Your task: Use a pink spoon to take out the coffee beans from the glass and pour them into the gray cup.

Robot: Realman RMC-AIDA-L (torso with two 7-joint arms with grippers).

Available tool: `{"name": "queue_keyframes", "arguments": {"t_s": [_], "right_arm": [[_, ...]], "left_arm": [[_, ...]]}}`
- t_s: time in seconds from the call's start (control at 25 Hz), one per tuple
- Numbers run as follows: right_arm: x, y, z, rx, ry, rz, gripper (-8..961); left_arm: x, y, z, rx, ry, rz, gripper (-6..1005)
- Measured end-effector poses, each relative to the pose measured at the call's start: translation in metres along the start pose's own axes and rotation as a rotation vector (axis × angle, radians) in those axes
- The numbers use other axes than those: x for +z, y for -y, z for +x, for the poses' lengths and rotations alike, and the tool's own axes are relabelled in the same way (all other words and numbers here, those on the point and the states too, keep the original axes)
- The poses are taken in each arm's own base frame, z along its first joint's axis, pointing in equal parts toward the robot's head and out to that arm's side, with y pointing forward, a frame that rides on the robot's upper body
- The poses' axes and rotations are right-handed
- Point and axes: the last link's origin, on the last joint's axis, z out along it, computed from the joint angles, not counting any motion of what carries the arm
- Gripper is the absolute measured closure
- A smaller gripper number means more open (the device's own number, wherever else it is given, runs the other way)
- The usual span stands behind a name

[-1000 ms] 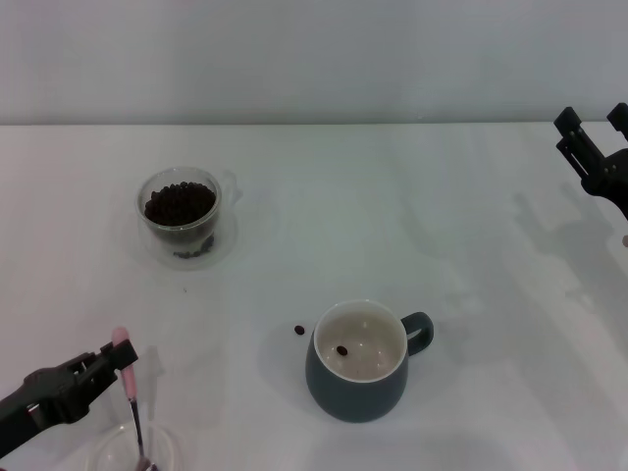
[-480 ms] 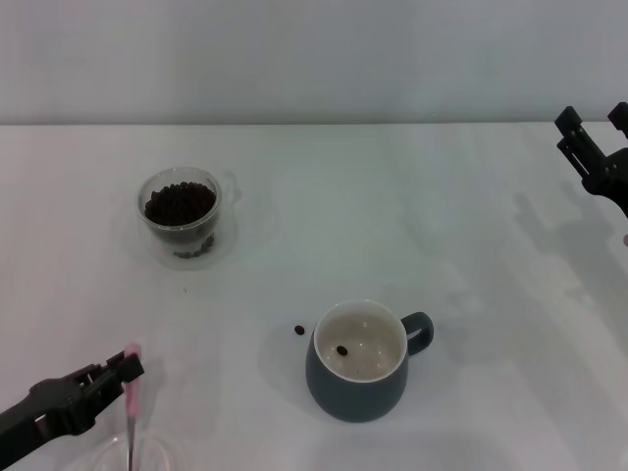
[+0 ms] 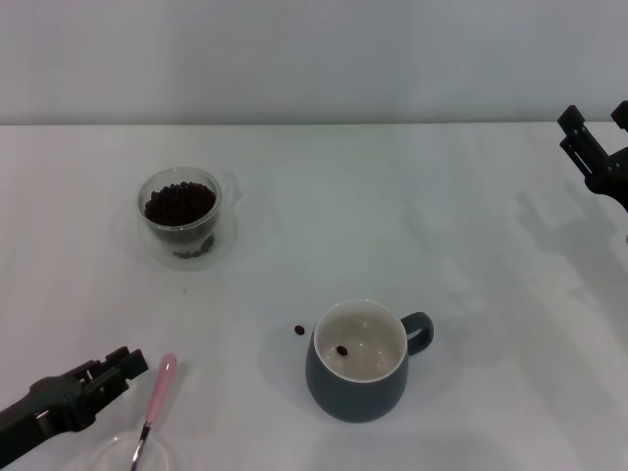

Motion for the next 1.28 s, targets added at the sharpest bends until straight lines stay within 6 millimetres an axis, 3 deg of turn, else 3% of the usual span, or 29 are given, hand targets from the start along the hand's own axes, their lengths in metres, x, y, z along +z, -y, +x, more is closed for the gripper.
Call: {"name": "queue_keyframes", "arguments": {"t_s": [0.2,0.52,0.68,0.76,0.92,1.28], "right_arm": [[-0.002,0.001,0.000,-0.002,-0.002,0.004,139],[-0.007,0.004,0.002,-0.010,-0.014,0.018,139],[-0.007,0.006,0.005,-0.014,-0.030,0.023,139],[-0.007,0.006,0.007,-0.016,-0.046,0.028,139],[-0.006,0.007,0.010,-0.030,-0.070,0.035,139],[-0.010,0.007,0.016,-0.070,-0.097,0.053,139]], "left_arm": [[-0.008,0.005,0.004,0.000,-0.055,0.038,703],[-0.039,0.020,0.019,0.147,-0.342,0.249,671],[-0.051,0.027,0.027,0.231,-0.449,0.366,511],[-0.071,0.036,0.035,0.372,-0.575,0.569,445],[-0.084,0.043,0.040,0.501,-0.642,0.769,339],[-0.070,0.047,0.054,0.580,-0.644,0.813,155]]}}
